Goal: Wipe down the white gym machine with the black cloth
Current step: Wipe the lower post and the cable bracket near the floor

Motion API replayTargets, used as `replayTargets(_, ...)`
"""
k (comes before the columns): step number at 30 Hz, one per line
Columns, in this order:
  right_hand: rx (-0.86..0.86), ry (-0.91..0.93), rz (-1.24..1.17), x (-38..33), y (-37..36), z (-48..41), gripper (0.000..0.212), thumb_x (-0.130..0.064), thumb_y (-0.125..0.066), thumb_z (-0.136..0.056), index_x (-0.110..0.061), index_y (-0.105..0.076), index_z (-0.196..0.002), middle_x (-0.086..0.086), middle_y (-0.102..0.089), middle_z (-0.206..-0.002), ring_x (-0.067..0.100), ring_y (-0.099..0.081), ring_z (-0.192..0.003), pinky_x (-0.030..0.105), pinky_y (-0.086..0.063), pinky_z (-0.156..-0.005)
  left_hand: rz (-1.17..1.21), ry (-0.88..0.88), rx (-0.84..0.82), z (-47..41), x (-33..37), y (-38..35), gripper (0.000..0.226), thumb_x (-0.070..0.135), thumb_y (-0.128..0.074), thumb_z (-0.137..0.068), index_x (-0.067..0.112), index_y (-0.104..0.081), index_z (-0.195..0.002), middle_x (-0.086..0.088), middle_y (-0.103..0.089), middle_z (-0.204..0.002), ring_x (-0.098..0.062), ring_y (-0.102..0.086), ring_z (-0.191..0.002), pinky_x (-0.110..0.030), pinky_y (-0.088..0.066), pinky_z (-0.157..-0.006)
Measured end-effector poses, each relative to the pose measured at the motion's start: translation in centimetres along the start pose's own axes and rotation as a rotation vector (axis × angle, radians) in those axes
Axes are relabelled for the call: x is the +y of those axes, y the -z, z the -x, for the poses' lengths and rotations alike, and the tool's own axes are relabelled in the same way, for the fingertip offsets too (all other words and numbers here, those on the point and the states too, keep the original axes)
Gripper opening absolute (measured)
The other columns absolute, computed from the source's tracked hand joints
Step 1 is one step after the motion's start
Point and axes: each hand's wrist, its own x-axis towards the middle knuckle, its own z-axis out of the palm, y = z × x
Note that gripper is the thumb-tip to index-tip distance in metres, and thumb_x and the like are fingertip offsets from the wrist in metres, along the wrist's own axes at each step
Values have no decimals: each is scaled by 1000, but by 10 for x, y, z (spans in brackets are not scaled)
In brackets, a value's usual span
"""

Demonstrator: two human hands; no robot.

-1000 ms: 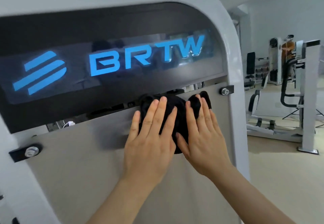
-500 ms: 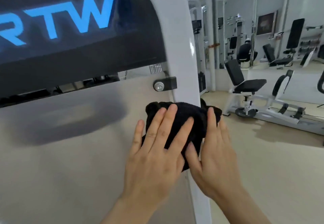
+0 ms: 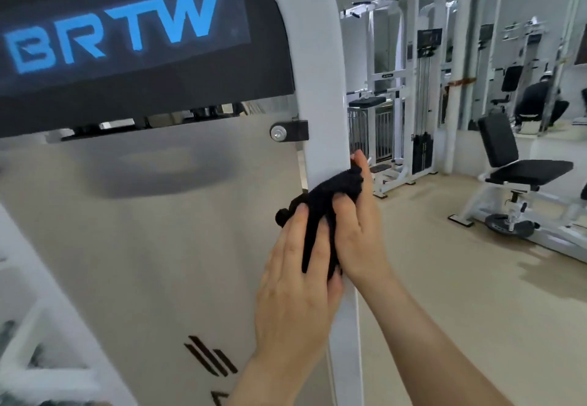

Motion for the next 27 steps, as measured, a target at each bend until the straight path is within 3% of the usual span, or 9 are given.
replayTargets(5, -245, -174, -15, 60, 29, 63, 73, -19, -38, -85, -3, -21, -154, -52, -49, -113, -25, -43, -115, 6, -33, -101, 33, 219, -233, 48, 28, -14, 51, 38, -43, -95, 20, -39, -142, -2, -22, -161, -21, -53, -128, -26, -58, -66)
replayTargets(8, -402, -271, -45, 60, 48, 65, 77, -21, -45, -75, -19, -31, -150, -16, -56, -128, -1, -51, -120, 19, -41, -101, 20, 264, -251, 56, 39, -16, 52, 40, -35, -97, 26, -29, -146, 13, 1, -164, -19, -41, -139, -33, -58, -83)
replayTargets(10, -444, -295, -185, 46, 53, 33, 69, -25, -49, -75, -35, -38, -142, -13, -61, -119, 3, -55, -112, 14, -42, -89, -8, 288, -179, 43, 46, -15, 55, 41, -31, -97, 26, -20, -150, 14, 7, -163, -19, -29, -146, -39, -48, -102)
replayTargets(12, -457, -178, -260, 26, 51, -4, 56, -31, -53, -79, -43, -42, -133, -13, -59, -124, 2, -54, -116, 16, -43, -96, 21, 326, -76, 17, 56, -16, 59, 40, -29, -98, 29, -11, -153, 15, 10, -163, -13, -12, -150, -35, -29, -115)
replayTargets(16, -403, 36, -241, 23, 31, -47, 91, -51, -56, -81, -24, -12, -156, 3, -24, -159, 18, -24, -147, 46, -27, -119, 66, 425, 154, -24, 75, -34, 64, 31, -38, -103, 46, 2, -150, 17, 12, -162, -6, -1, -150, -22, -14, -119)
replayTargets(19, -399, 102, -267, 49, 27, -51, 102, -56, -60, -84, -12, -3, -157, 7, -20, -160, 23, -21, -149, 49, -27, -118, -17, 486, 273, -24, 86, -62, 76, 17, -45, -102, 42, 4, -153, 8, 8, -164, -13, -9, -151, -33, -27, -118)
replayTargets(21, -416, 119, -291, 70, 29, -44, 99, -57, -54, -89, -8, -1, -156, 6, -20, -160, 21, -21, -149, 43, -26, -119, -96, 529, 292, -13, 88, -78, 76, 11, -47, -101, 31, 2, -156, 2, 5, -165, -21, -20, -149, -43, -42, -109)
replayTargets(24, -473, 81, -320, 103, 38, -14, 88, -59, -44, -95, -10, -4, -156, 3, -25, -156, 18, -26, -146, 31, -27, -117, -188, 617, 203, 12, 96, -94, 74, 18, -46, -100, 23, 1, -157, -7, 0, -165, -10, -22, -148, -16, -38, -106)
replayTargets(27, -542, -17, -337, 142, 51, 18, 74, -43, -48, -99, -14, -11, -155, 1, -35, -148, 18, -35, -139, 30, -33, -113, -194, 761, 67, 45, 110, -106, 78, 24, -46, -95, 26, 1, -157, -1, -1, -165, -6, -54, -114, -12, -50, -68)
